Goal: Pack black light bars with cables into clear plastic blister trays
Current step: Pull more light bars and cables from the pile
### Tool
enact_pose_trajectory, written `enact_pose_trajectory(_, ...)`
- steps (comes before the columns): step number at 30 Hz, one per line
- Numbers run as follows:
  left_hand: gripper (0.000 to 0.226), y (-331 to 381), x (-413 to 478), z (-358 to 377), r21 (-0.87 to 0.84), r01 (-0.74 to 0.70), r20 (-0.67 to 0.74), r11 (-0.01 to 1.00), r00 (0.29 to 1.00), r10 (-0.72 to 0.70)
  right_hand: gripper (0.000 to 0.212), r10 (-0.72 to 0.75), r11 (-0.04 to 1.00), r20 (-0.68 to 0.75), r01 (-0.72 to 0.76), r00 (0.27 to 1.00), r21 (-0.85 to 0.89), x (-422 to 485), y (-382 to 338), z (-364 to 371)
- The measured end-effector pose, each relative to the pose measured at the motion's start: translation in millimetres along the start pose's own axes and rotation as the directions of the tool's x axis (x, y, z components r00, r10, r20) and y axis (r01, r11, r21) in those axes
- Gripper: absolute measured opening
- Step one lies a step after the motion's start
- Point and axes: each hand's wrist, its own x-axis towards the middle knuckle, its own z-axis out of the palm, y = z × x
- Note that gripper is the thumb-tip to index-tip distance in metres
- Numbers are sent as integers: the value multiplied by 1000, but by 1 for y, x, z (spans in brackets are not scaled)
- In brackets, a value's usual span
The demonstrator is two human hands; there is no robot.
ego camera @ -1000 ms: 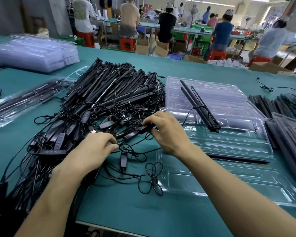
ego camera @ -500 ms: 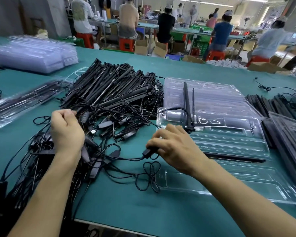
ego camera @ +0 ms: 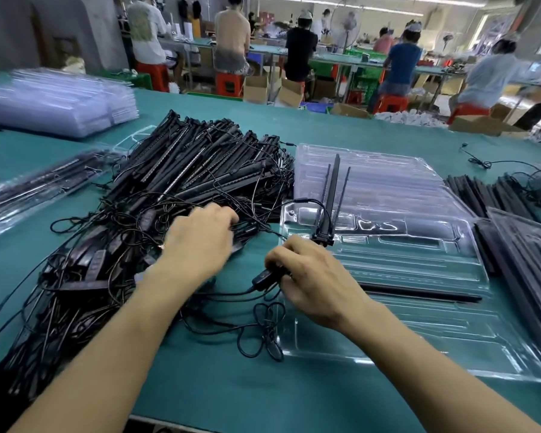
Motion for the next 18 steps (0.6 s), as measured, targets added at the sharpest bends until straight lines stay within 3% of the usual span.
enact_pose_trajectory(2, 35, 11, 16, 17, 50, 1, 165, 999, 986, -10, 16, 52, 989, 35, -57, 998, 138, 3, -2, 0)
enact_pose_trajectory(3, 35, 14, 22, 26, 62, 6, 183, 998, 983, -17, 18, 81, 973, 55, -91, 995, 213, 4, -4, -1)
enact_pose_trajectory(7, 28, 11, 31, 52, 86, 66, 30, 994, 997, -69, 19, 195, 879, 0, -175, 981, 444, 13, -11, -3)
enact_pose_trajectory(9, 26, 9, 30, 59, 57, 57, 3, 997, 998, -57, 31, 348, 821, -72, -267, 935, 505, 19, -10, -3)
enact_pose_trajectory(11, 25, 7, 27, 62, -135, 50, -32, 990, 998, -54, 21, 474, 769, -8, -409, 881, 491, 26, -8, 1)
enact_pose_trajectory(14, 22, 3, 20, 58, -450, 73, -160, 890, 974, -161, 53, 531, 758, 115, -531, 840, 377, 37, -8, 6)
enact_pose_trajectory(18, 34, -5, 4, 41, -713, 184, -85, 677, 935, -344, 24, 560, 813, 69, -564, 825, 141, 55, -5, 4)
